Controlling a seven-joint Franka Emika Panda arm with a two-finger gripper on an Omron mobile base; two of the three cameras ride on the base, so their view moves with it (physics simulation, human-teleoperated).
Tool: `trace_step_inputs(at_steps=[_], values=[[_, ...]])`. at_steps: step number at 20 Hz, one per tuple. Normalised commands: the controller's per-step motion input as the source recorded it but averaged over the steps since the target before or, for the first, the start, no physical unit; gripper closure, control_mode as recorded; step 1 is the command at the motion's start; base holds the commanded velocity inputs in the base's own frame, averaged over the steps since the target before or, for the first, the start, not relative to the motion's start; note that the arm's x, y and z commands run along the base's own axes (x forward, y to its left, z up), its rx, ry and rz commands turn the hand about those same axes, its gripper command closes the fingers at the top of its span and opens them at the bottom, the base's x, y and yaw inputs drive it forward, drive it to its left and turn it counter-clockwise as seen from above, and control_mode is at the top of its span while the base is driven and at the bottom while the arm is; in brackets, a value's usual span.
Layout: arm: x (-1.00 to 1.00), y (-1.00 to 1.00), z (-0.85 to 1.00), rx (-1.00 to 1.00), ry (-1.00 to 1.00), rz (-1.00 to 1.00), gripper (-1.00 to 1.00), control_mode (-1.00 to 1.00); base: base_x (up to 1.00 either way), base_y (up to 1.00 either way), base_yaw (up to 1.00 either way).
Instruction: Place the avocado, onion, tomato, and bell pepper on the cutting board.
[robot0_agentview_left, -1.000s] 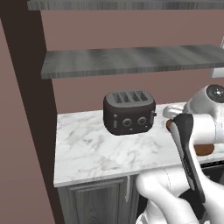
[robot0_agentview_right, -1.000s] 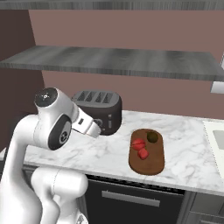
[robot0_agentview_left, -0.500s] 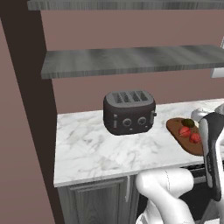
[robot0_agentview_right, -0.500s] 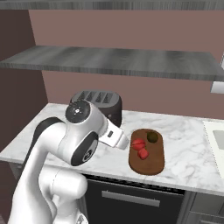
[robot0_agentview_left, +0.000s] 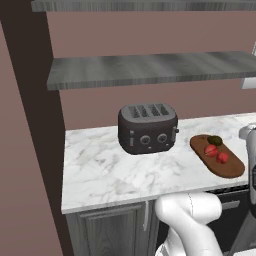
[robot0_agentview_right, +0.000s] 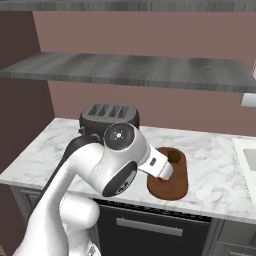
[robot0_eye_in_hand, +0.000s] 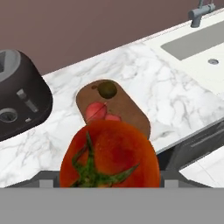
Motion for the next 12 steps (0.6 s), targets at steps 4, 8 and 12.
trace_step_inputs(at_steps=[4,8,12], values=[[0.06,-0.46,-0.04,0.00,0.13,0.00,1.00,-1.00,0.00,0.00,0.00],[0.16,-0.45,-0.15,0.00,0.17,0.00,1.00,-1.00,0.00,0.00,0.00],[0.20,-0.24,-0.34,0.00,0.14,0.00,1.00,-1.00,0.00,0.00,0.00]])
